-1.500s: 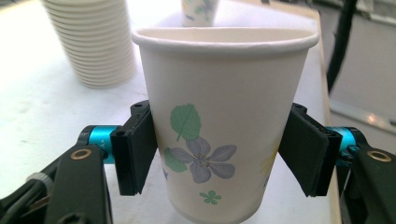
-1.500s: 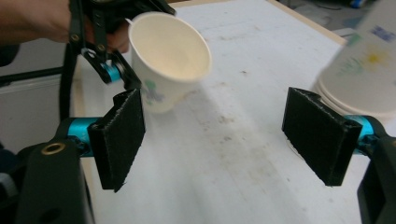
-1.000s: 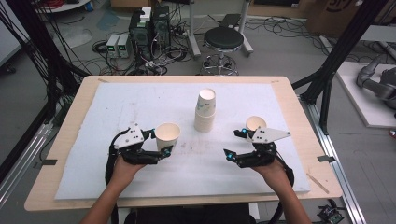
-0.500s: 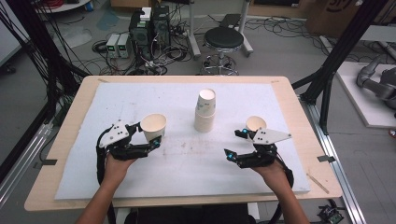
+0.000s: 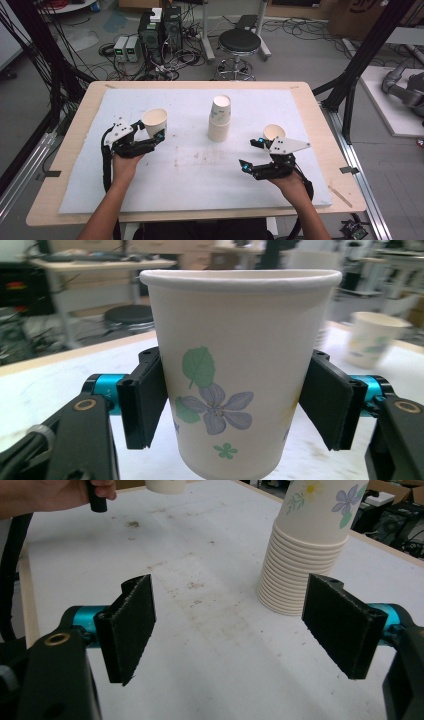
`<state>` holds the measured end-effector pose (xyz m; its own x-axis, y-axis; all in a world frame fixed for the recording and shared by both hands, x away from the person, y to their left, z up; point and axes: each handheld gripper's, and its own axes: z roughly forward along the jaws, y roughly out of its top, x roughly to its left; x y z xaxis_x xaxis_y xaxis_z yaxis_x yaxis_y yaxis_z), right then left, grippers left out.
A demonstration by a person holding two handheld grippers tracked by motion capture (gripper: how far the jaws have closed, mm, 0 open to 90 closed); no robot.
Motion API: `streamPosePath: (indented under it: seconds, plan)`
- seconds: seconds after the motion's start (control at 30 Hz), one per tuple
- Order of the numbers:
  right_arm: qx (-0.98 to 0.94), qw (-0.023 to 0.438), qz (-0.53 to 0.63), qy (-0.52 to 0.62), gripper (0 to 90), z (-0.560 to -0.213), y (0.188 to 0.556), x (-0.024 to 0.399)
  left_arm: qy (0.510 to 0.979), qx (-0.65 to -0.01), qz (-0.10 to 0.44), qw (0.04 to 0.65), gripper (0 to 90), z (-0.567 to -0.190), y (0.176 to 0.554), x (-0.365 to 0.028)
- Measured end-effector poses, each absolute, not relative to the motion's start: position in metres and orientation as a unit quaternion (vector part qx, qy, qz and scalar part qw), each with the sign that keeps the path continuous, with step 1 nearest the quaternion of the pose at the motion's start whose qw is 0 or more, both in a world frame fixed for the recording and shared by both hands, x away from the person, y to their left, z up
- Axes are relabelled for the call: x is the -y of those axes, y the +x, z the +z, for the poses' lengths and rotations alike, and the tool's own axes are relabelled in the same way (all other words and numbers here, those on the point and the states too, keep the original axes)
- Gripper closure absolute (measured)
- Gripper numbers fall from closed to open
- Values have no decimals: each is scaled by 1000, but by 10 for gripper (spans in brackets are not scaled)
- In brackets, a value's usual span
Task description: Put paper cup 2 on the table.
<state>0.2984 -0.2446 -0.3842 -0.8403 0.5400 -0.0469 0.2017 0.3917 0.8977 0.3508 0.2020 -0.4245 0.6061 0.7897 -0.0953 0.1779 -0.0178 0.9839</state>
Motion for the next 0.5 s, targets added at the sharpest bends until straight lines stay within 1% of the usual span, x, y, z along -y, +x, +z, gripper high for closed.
streamPosePath:
  seconds: [0.23, 0.5]
  plan:
    - [-819, 165, 502, 223, 219, -386, 297, 244, 669, -404, 264, 566, 311, -442, 368, -201]
    - [-821, 162, 501, 222, 219, -387, 297, 242, 702, -420, 255, 516, 311, -456, 377, -197]
